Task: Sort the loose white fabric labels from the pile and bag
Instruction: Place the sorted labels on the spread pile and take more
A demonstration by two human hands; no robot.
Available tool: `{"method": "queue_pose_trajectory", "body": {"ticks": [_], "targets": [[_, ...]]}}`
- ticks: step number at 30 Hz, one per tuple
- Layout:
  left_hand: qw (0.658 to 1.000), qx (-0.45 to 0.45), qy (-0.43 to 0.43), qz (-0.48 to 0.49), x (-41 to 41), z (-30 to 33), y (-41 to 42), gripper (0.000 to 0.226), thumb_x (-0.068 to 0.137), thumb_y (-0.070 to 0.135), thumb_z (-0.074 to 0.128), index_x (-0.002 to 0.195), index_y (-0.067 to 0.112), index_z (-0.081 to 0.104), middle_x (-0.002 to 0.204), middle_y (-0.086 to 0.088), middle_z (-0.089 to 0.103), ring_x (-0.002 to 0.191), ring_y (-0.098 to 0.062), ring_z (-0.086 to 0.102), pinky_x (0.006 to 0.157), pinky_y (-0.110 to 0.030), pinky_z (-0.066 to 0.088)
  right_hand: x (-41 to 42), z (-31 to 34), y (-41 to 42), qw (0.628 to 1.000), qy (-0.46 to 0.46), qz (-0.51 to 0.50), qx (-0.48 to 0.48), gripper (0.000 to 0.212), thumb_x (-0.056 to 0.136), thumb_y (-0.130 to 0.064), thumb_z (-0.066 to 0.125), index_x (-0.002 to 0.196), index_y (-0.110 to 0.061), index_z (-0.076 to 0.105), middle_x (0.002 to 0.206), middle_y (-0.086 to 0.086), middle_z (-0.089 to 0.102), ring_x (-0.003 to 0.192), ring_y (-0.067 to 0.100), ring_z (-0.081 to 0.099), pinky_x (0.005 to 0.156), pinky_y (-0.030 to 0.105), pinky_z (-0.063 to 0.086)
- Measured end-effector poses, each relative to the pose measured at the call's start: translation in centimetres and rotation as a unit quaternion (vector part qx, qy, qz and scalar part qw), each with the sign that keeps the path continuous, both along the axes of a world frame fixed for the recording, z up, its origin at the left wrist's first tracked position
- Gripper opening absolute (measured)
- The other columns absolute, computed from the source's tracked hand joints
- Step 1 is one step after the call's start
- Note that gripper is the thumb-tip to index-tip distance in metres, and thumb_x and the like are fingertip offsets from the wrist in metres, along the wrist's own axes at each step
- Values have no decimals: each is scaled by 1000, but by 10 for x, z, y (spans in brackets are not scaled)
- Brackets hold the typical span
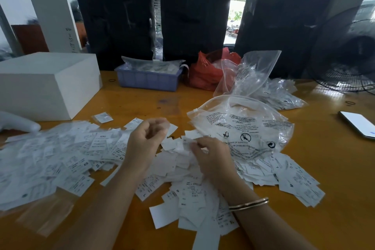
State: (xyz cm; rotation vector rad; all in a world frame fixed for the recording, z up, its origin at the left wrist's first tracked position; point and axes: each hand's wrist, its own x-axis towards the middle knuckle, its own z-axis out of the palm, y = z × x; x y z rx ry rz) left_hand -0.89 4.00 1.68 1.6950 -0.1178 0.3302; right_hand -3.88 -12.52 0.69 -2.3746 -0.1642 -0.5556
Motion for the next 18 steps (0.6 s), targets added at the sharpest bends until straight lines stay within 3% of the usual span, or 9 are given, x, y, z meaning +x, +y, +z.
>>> {"method": "queue_pose_trajectory", "body": {"ticks": [1,3,6,11,14,18], "targets": [[1000,20,-16,-7,-1,0,-1,15,87,26,66,95,39,61,87,10,67,83,-5,62,66,-16,50,-1,2,-2,997,14,-1,77,18,94,-26,54,86,-20,69,68,-11,59,55,0,48,61,20,37],[993,88,-71,-21,-5,1,-3,23,85,28,68,101,39,55,80,10,65,75,1,60,62,-11,48,-4,6,-6,979,12,-11,205,13,92,-19,58,100,-27,64,60,-8,52,52,6,46,53,24,41],[973,176,-137,-52,-10,-1,-8,39,83,26,71,115,33,50,77,10,65,74,0,61,66,-9,49,-9,14,-11,956,-37,5,290,42,91,-10,59,107,-48,50,58,-2,49,53,13,50,53,26,46],[955,239,-157,-83,-12,-1,-10,51,81,30,72,122,38,44,78,16,61,78,4,58,67,-7,46,-11,21,-6,894,-26,101,435,44,88,3,59,112,-33,52,69,-7,68,64,10,66,62,16,50],[952,245,-158,-96,-12,-1,-12,56,80,33,71,128,37,42,78,16,61,78,4,58,66,-8,47,-10,22,-2,886,-12,126,447,25,86,2,62,95,-21,64,78,-2,72,67,9,66,62,18,51],[947,254,-169,-100,-13,-2,-12,59,80,26,74,132,28,46,76,18,60,76,5,58,63,-7,46,-8,17,3,915,-10,124,383,26,84,-3,66,80,-28,68,79,-2,71,75,13,65,71,25,54]]}}
